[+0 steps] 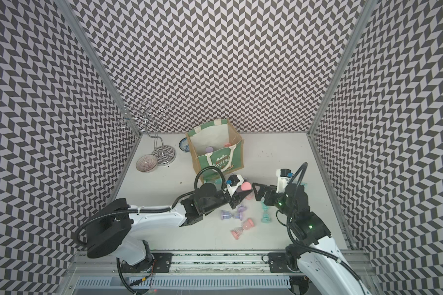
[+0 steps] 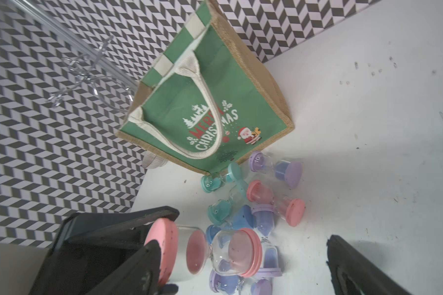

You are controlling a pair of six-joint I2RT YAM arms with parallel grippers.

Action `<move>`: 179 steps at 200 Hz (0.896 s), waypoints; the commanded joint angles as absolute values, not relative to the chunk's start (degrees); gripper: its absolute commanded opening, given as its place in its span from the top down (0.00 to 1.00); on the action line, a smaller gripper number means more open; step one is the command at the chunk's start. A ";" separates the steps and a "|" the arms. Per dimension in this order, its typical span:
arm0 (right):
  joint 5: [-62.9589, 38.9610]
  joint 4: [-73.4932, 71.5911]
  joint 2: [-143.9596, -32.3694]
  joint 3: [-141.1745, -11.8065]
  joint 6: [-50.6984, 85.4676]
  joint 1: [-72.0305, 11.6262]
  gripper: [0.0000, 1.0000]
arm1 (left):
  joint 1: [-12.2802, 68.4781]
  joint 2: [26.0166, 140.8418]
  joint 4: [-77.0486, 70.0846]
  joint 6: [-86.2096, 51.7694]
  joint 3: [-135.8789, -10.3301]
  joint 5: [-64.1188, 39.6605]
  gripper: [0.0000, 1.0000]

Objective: Put the hourglass into the canvas bag
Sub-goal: Pick up the hourglass from the center of the board, then place the hourglass in the canvas bag.

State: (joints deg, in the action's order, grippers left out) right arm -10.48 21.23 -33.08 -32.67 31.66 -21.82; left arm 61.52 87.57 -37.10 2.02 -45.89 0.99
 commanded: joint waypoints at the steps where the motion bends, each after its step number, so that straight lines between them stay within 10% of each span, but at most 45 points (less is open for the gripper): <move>1: -15.27 16.52 -33.52 -35.55 30.56 -21.53 0.01 | 61.81 82.51 -31.01 0.54 -45.71 6.09 0.67; 179: -30.05 -15.08 -52.87 -35.88 27.82 -31.36 0.01 | 47.20 72.02 12.56 -4.57 -70.23 16.31 0.71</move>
